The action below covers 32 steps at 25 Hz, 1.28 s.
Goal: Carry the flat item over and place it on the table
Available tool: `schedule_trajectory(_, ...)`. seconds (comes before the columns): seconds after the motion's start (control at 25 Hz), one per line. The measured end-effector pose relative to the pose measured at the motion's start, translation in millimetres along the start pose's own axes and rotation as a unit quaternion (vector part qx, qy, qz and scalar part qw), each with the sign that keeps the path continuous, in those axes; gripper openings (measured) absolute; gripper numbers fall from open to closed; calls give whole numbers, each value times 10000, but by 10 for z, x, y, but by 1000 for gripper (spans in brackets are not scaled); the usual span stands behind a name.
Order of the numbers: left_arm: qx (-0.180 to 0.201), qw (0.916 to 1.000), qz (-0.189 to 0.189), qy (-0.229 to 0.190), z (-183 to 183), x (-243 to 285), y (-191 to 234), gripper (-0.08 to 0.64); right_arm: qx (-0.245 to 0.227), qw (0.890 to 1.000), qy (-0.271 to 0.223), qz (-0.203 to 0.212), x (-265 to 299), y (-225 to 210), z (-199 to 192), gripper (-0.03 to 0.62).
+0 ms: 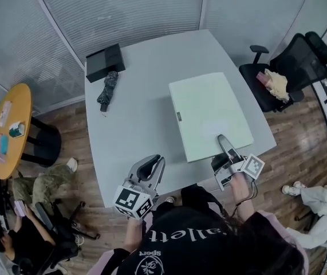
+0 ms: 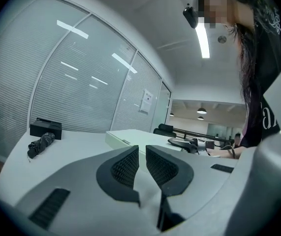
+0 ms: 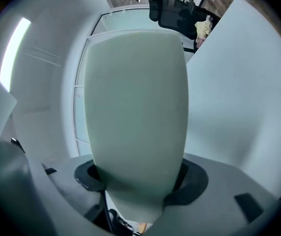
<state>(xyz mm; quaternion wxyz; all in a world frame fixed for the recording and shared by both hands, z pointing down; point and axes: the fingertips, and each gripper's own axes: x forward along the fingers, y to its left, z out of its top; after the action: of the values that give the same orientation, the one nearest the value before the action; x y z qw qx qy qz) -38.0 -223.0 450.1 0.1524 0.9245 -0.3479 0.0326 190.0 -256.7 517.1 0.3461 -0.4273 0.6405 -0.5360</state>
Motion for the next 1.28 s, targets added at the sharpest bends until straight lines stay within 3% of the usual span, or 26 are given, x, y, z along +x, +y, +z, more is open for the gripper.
schedule_trajectory(0.32, 172, 9988, 451, -106, 289, 442, 171, 61, -52, 9986, 369, -382, 804, -538, 853, 298)
schedule_trajectory(0.72, 135, 9951, 975, 56, 238, 646, 186, 61, 239, 9954, 458, -809, 1668, -1252, 1574, 298)
schedule_trajectory(1.08, 116, 9914, 1300, 21, 276, 662, 280, 61, 884, 9916, 143, -932, 2062, -1595, 1750, 298)
schedule_trajectory(1.28, 137, 9899, 1411, 93, 250, 645, 289, 61, 790, 9860, 98, -1462, 2126, -1808, 1700, 301)
